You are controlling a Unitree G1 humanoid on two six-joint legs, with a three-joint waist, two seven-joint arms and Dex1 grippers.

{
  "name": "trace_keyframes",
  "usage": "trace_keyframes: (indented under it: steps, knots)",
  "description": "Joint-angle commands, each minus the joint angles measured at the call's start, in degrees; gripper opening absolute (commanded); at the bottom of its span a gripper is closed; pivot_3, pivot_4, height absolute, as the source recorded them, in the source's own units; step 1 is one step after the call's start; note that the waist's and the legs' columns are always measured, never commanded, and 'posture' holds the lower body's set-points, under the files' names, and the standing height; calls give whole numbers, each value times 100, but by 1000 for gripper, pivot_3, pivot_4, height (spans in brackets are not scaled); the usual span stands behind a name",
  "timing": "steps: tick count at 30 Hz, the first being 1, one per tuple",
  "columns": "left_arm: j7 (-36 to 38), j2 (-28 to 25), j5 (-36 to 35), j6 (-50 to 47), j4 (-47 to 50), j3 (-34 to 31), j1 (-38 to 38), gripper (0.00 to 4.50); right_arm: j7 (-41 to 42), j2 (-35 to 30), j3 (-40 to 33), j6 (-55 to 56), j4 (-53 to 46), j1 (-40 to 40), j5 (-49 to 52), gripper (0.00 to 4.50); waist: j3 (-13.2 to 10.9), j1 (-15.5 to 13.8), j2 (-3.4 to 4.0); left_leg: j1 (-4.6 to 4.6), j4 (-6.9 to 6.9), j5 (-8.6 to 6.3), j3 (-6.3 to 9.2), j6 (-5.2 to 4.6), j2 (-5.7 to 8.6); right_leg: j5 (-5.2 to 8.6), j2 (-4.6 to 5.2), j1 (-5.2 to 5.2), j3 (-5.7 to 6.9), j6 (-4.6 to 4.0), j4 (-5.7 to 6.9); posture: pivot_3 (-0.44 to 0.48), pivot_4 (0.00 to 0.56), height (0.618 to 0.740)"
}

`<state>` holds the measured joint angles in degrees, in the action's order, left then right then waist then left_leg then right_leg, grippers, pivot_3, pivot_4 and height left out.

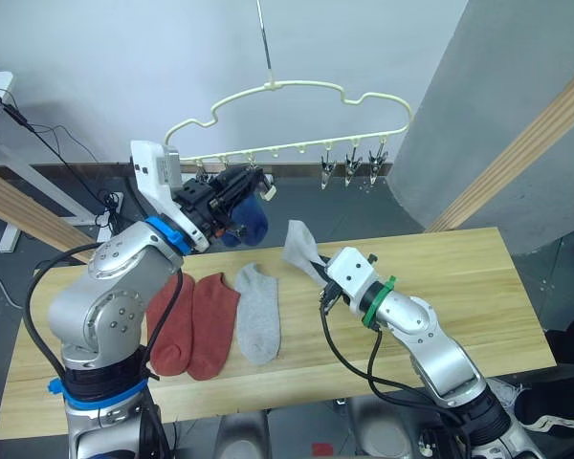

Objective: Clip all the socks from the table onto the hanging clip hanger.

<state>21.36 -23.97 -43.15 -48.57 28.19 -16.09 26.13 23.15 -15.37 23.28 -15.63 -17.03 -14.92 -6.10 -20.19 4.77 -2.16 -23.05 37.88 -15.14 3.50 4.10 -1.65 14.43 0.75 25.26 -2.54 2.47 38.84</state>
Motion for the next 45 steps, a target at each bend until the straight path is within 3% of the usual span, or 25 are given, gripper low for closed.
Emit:
trace_keyframes:
  steps: [1, 22, 45]
  knots:
    - [-127, -63, -293, -28, 118, -172, 168, 511, 26, 70, -11, 541, 44, -71, -30, 0, 0, -5, 0, 0, 0, 0, 1, 0, 0, 0, 0, 0, 1, 0, 0, -90, 351, 740]
    - [-450, -121, -679, -65, 205, -47, 53, 511, 72, 487, -126, 1108, 277, -172, 110, 0, 0, -15, 0, 1, 0, 0, 1, 1, 1, -12, 5, 0, 1, -20, 2, -91, 345, 740]
    - [-398, -120, -678, 34, 190, 51, -16, 511, 80, 814, -260, 917, 61, -63, 583, 0, 0, -15, 0, 1, 0, 1, 1, 1, 1, -14, 5, -1, 1, -24, 3, -98, 338, 740]
